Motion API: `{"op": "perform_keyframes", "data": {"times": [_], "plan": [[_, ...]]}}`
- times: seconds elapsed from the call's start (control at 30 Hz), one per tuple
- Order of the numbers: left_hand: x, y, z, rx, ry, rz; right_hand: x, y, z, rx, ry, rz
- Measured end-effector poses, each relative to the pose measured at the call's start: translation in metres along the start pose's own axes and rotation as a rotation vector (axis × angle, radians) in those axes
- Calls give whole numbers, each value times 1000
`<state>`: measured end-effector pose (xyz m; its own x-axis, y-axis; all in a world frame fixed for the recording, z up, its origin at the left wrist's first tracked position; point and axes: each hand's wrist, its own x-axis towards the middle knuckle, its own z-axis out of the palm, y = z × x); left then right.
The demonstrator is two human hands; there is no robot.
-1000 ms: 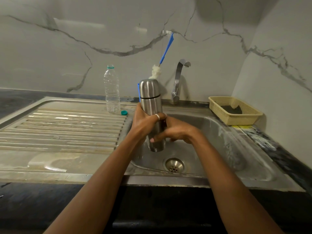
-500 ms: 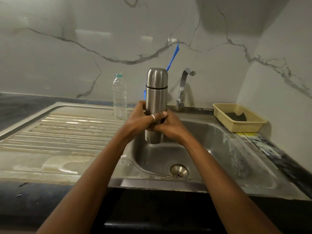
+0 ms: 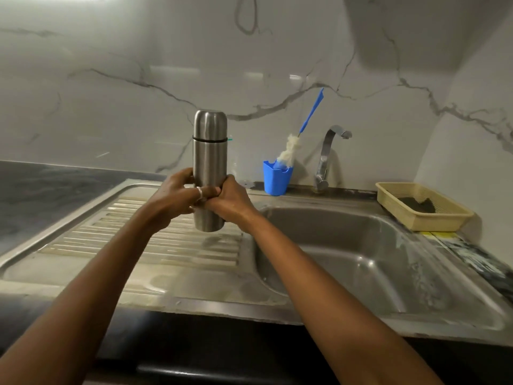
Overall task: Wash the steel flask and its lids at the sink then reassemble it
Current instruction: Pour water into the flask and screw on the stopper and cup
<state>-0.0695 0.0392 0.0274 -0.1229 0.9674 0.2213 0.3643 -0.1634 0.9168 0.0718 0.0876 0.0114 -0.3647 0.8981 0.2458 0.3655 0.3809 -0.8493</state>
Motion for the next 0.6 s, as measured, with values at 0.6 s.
{"op": "perform_keyframes", "data": {"times": [0.6], "plan": [[9,-41,-31,-5,103,-29,32,2,64,-48,-34,49]]}}
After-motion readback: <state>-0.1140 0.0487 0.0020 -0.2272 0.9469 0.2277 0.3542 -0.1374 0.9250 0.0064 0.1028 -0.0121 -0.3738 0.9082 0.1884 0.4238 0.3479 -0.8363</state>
